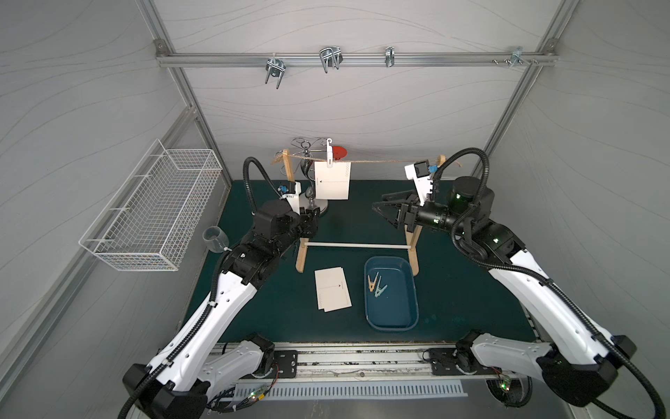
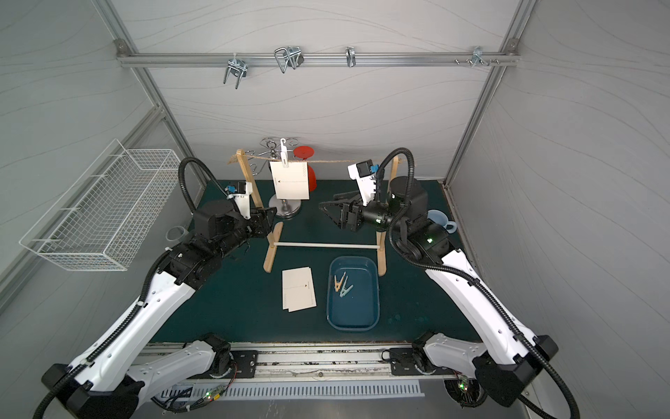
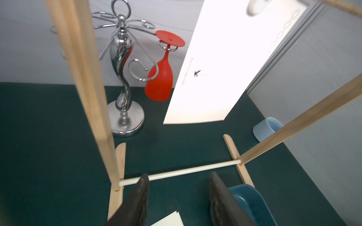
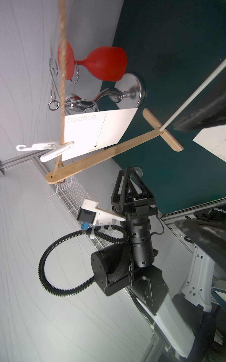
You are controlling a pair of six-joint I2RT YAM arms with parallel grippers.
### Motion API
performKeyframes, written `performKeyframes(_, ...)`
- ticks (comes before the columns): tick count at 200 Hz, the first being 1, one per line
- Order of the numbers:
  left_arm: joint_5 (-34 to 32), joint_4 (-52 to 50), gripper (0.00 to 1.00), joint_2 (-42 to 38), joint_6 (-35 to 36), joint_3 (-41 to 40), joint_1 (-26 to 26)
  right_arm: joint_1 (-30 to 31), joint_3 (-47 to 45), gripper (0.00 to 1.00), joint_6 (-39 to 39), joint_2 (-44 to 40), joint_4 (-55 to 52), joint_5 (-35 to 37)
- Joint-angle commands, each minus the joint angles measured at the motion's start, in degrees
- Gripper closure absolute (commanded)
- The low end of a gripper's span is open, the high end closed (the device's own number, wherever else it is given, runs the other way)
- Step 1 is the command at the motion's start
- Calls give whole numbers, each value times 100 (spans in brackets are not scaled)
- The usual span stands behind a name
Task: Remove the postcards from the strings
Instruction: Pinch the postcard on the clothesline.
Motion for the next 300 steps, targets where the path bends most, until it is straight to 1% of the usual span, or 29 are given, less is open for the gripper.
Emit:
performKeyframes(1, 406, 538, 48, 305, 441, 479, 93, -106, 210, 28, -88, 142, 366, -380)
performKeyframes(38, 472, 646, 45, 696, 713, 945, 272, -398, 271, 28, 73, 264, 808, -587)
performKeyframes(67, 656, 637, 42, 941, 868, 1222, 441, -548, 410, 28, 83, 403, 913, -692)
performKeyframes(96, 955, 652, 42, 1177, 925, 1367, 534, -624, 623, 28, 52, 579, 962, -793)
performKeyframes(136, 1432, 917, 42, 1250, 847, 1299, 636, -734, 1013, 27, -11, 843, 944, -946)
performKeyframes(160, 1503, 957, 42, 1243, 909, 1279, 649, -752, 1302, 27, -69, 975, 903, -1001)
performKeyframes(182, 1733, 1060, 42, 1207, 950, 1208, 697, -751, 1565, 27, -120, 1078, 877, -1050)
performKeyframes(237, 2272, 1157, 42, 1302, 859, 1202, 855, -755, 2177, 26, -126, 1434, 848, -1192)
performKeyframes(262, 2546, 1275, 45, 1282, 811, 1135, 943, -761, 2395, 26, -124, 1623, 852, -1250)
performKeyframes(300, 2904, 1341, 45, 1328, 656, 1108, 1118, -801, 2836, 26, -116, 1995, 794, -1399)
